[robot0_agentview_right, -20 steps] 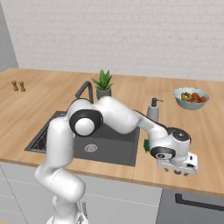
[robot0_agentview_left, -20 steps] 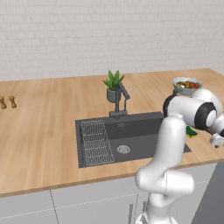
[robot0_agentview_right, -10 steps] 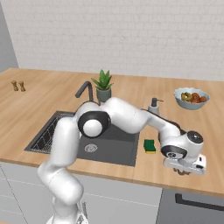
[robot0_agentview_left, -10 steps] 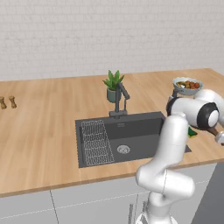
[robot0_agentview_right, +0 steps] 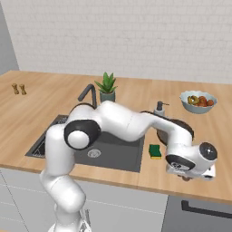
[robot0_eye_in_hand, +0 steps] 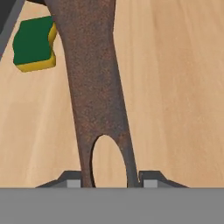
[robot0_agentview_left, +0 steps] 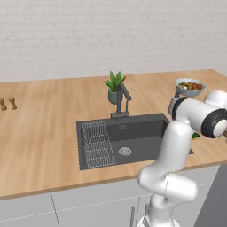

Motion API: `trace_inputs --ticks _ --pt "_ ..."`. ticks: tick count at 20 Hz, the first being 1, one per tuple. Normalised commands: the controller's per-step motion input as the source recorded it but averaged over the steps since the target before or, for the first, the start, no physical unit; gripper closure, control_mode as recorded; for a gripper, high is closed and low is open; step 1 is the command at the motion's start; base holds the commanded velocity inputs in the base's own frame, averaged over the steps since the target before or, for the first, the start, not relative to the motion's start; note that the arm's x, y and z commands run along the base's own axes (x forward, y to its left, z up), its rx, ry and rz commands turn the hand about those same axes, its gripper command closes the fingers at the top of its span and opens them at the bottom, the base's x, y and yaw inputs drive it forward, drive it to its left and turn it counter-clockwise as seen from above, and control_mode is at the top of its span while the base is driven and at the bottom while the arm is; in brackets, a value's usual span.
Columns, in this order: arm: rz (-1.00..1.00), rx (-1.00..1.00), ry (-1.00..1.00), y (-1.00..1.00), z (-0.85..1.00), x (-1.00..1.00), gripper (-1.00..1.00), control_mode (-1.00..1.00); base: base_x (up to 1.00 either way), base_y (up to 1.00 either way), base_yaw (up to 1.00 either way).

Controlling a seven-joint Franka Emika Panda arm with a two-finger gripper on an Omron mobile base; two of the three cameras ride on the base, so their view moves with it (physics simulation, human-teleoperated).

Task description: Pick the pan and sponge and place them into the sink. Then turn on the water.

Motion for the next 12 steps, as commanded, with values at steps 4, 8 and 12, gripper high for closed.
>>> trace_inputs --ticks 4,8,12 --pt "0.13 -0.15 -0.23 0.8 0.99 -0.51 1.0 -1.0 0.0 0.0 0.0" --pt "0.19 -0.2 -0.07 0.99 0.73 -0.41 1.0 -1.0 0.0 0.0 0.0" --pt "0.19 -0.21 0.04 1.0 0.3 -0.01 1.0 -1.0 0.0 0.0 0.0"
